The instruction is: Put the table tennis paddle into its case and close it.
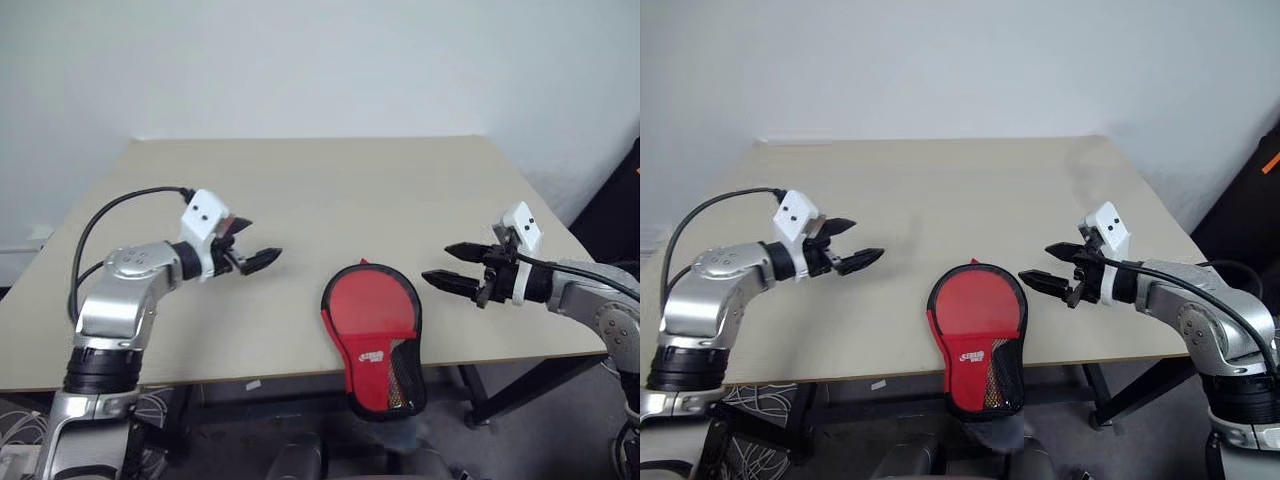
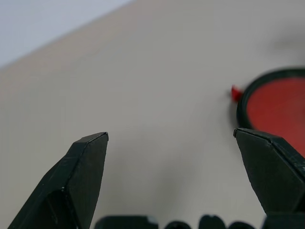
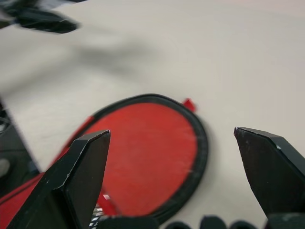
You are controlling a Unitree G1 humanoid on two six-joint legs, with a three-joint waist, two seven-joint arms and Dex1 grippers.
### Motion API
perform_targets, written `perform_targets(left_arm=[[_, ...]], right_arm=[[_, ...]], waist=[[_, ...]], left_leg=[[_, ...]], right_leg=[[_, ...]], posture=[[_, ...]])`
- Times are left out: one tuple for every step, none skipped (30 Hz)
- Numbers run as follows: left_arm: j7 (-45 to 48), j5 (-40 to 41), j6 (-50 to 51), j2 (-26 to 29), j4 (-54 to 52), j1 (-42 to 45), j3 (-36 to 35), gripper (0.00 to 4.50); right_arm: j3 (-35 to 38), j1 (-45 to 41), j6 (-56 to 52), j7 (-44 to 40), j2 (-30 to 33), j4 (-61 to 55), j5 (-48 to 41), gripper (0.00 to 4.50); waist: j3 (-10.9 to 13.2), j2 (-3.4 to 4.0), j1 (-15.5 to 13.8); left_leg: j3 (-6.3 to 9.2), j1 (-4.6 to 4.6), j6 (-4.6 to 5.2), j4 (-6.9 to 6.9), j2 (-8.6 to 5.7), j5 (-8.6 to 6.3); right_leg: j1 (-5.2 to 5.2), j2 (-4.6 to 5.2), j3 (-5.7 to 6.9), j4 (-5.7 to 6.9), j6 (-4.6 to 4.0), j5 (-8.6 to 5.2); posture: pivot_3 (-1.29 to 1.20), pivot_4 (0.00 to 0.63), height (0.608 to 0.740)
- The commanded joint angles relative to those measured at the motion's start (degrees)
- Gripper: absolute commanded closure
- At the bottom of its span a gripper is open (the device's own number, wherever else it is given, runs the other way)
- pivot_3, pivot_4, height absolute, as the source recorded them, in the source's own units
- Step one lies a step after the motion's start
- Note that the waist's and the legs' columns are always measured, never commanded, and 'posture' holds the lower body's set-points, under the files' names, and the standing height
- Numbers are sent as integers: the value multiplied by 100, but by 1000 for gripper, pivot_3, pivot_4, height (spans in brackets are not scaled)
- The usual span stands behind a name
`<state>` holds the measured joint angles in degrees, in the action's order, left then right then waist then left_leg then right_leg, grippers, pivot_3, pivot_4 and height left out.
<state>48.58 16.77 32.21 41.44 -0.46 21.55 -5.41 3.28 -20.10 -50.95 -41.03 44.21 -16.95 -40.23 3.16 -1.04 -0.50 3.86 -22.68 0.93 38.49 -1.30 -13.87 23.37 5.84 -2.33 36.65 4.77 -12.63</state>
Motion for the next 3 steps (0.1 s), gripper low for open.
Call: perform_targets(left_arm=[[-60,46,-42,192,-174,-418,-349,21],[-98,53,-26,204,-197,-549,-399,21],[-109,84,6,210,-253,-664,-447,21]], right_arm=[[-6,-88,114,90,-68,27,225,0],[-41,-93,114,92,-97,60,269,0],[-97,-112,127,54,-106,89,323,0]], waist=[[-1,-1,12],[0,-1,16],[0,-1,16]], left_leg=[[0,1,0,-1,1,0],[-1,3,0,-1,1,0],[-1,2,0,-1,1,0]], right_leg=[[0,0,0,-1,0,0],[-3,0,-1,-2,0,0],[0,1,0,0,0,0]], posture=[[0,0,698],[0,0,698],[0,0,698]])
